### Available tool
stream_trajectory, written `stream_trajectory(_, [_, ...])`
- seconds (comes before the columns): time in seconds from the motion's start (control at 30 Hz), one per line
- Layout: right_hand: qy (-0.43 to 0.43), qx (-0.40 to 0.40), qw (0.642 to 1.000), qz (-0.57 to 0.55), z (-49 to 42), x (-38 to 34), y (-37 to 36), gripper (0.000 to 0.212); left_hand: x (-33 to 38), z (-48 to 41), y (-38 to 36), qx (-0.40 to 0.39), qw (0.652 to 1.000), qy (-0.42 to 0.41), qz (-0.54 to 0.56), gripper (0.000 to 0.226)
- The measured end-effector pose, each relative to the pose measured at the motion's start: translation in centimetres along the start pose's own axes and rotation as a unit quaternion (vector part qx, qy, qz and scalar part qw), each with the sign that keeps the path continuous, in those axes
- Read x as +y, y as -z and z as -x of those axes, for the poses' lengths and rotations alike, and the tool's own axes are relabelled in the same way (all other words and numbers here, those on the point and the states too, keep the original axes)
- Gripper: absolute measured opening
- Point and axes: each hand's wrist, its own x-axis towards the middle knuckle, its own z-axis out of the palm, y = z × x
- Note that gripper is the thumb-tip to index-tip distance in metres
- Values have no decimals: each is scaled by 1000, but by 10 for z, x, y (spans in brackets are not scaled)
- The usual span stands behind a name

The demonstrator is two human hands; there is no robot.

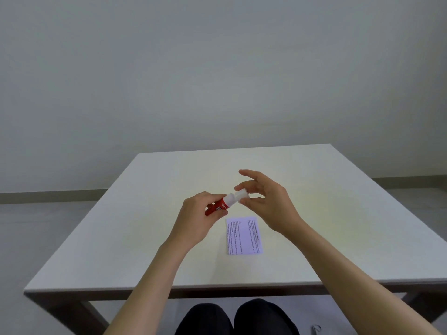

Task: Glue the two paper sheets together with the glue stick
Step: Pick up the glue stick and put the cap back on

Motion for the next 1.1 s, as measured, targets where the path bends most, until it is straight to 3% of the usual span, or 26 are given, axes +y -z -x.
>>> stream_trajectory(0.6, [34,-59,998,12,6,1,-7,49,5,5,-1,-22,1000,-21,6,26])
stream_trajectory(0.67, [38,-50,997,43,5,0,-8,43,8,6,-3,-10,1000,-24,14,23])
stream_trajectory(0.83, [21,-25,969,243,-1,5,-16,29,14,9,-8,14,999,-40,-29,21])
stream_trajectory(1.0, [10,-114,987,116,1,5,-5,17,11,4,-2,1,1000,-6,18,25])
stream_trajectory(1.03, [-9,-109,984,140,0,7,-6,17,9,3,-1,-20,1000,-3,17,26])
stream_trajectory(1.1, [-44,-69,964,254,-3,11,-11,49,7,5,-3,-50,999,8,18,26])
